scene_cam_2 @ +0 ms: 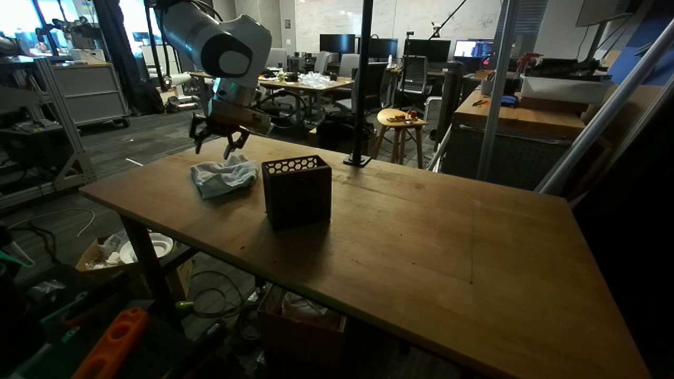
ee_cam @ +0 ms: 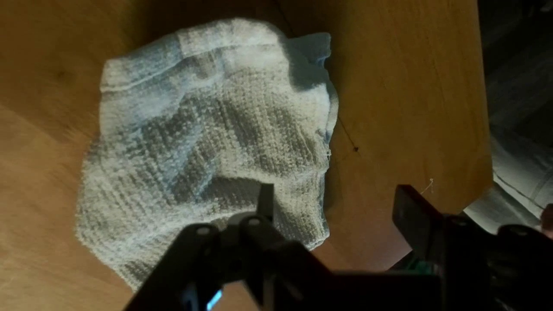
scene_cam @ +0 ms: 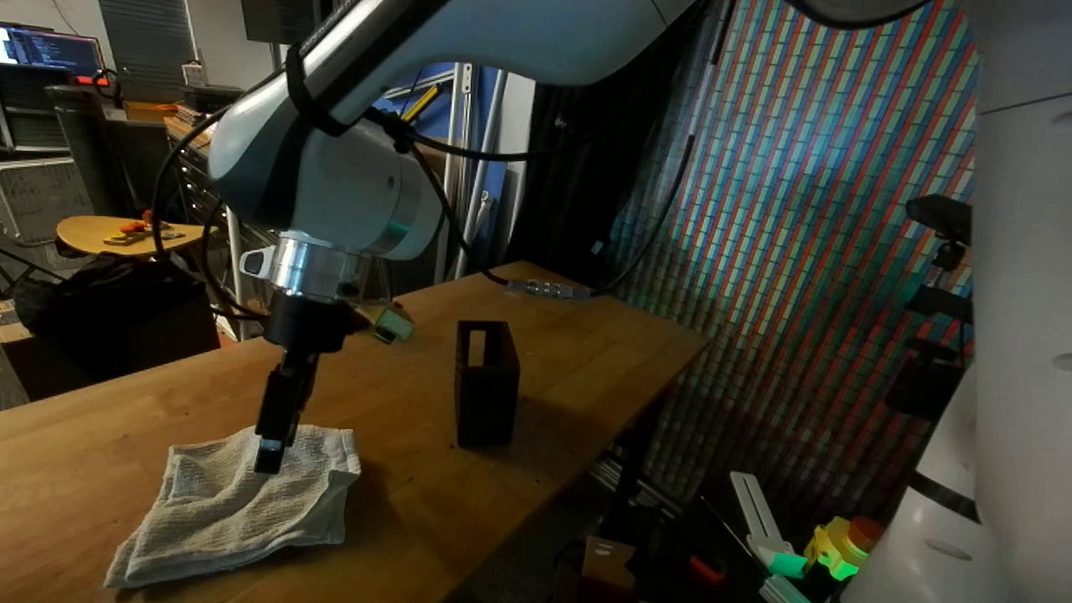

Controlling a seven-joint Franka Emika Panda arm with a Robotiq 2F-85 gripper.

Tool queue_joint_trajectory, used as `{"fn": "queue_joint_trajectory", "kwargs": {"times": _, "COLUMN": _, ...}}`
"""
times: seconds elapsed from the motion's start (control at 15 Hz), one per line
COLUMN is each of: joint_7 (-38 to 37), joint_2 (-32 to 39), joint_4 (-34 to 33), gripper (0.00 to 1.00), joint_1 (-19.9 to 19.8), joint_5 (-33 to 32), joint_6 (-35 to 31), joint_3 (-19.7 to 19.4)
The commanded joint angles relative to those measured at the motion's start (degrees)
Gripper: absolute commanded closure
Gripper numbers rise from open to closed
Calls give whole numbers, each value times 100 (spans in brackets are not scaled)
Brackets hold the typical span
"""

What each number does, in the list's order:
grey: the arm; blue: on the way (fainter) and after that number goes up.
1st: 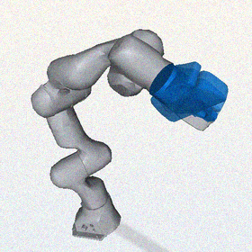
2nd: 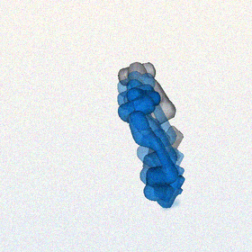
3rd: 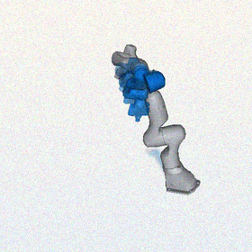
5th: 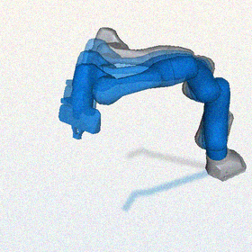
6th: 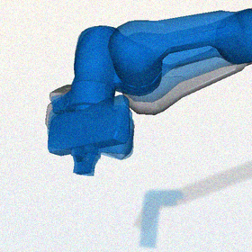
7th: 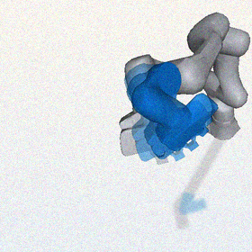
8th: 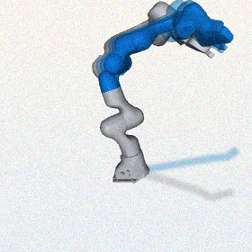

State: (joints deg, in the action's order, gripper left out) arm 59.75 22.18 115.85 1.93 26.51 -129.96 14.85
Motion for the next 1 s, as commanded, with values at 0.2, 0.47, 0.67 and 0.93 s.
{"fn": "queue_joint_trajectory", "kwargs": {"times": 0.2, "joint_7": -556, "joint_2": 616, "joint_4": -1228, "gripper": 81, "joint_1": 292, "joint_5": -891, "joint_6": 822, "joint_3": -36}}
{"fn": "queue_joint_trajectory", "kwargs": {"times": 0.47, "joint_7": -1169, "joint_2": 879, "joint_4": -1846, "gripper": 100, "joint_1": 603, "joint_5": -1692, "joint_6": 1172, "joint_3": -141}}
{"fn": "queue_joint_trajectory", "kwargs": {"times": 0.67, "joint_7": -1688, "joint_2": 1014, "joint_4": -2287, "gripper": 100, "joint_1": 869, "joint_5": -2469, "joint_6": 1517, "joint_3": -231}}
{"fn": "queue_joint_trajectory", "kwargs": {"times": 0.93, "joint_7": -2239, "joint_2": 1043, "joint_4": -2611, "gripper": 100, "joint_1": 1157, "joint_5": -3369, "joint_6": 1860, "joint_3": -318}}
